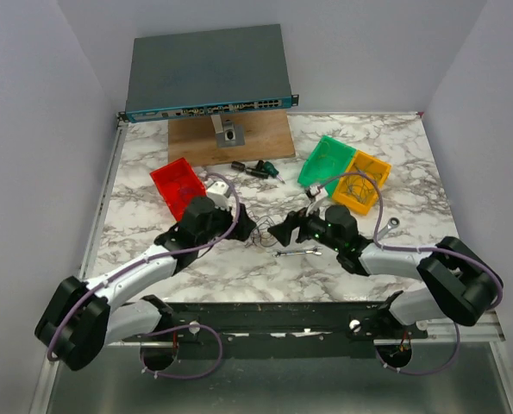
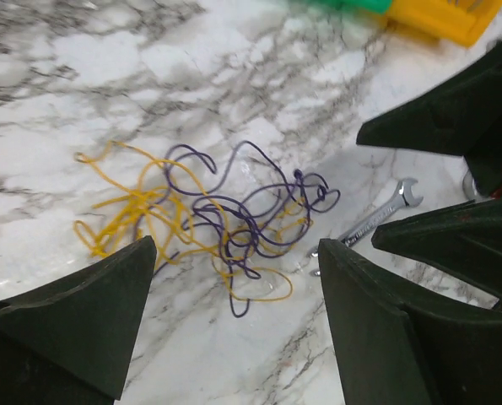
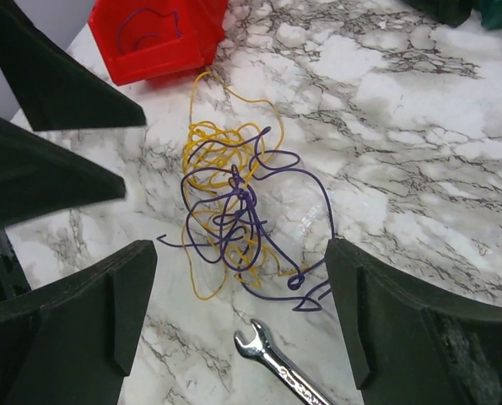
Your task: Untangle the cables
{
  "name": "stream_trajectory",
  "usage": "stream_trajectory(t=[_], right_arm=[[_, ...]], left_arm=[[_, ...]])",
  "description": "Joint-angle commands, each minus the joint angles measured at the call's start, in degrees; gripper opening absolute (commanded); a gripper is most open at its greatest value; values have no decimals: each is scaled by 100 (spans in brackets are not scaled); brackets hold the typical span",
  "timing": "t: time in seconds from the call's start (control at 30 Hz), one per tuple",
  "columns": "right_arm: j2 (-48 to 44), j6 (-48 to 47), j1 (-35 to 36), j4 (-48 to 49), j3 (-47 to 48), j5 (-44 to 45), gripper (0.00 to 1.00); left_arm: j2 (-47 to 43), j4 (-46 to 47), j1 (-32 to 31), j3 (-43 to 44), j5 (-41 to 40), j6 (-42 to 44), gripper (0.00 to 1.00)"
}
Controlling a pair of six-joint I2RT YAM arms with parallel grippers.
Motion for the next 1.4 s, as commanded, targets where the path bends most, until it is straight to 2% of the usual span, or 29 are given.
stream_trajectory(t=[0.0,0.13,0.37,0.47,0.53,0.67,0.8,0.9,0.97,1.0,1.1,1.37], right_arm=[[474,-138,180,64,387,-44,92],[957,-364,577,-403,875,332,94],[1685,-510,878,-1037,1546,877,94],[1932,-576,976,-1356,1786,1195,92],[2057,-549,1010,-1507,1916,1333,85],[2139,-480,1014,-1702,2026,1527,59],[2018,-442,1013,-1576,1906,1498,42],[1959,-366,1012,-1557,1866,1565,21],[1930,-310,1015,-1601,1866,1687,11],[1904,-277,1018,-1603,1851,1763,8],[1762,-101,1012,-1651,1769,2201,1],[1104,790,985,-2200,1427,5009,1]], left_arm=[[-716,524,693,-576,408,-415,80],[-657,173,1021,-558,165,-605,78],[345,-442,1201,19,177,-662,61],[627,-619,1212,184,112,-641,55],[782,-713,1212,279,44,-633,52],[1222,-825,1229,552,-26,-606,49],[1920,-1284,1229,1234,-185,-440,42],[2259,-1599,1229,1541,-196,-394,22],[2202,-1577,1229,1501,-239,-370,3],[2109,-1539,1229,1450,-308,-360,0],[1779,-1474,1229,1248,-667,-383,0],[597,-1212,1230,497,-1216,-720,0]])
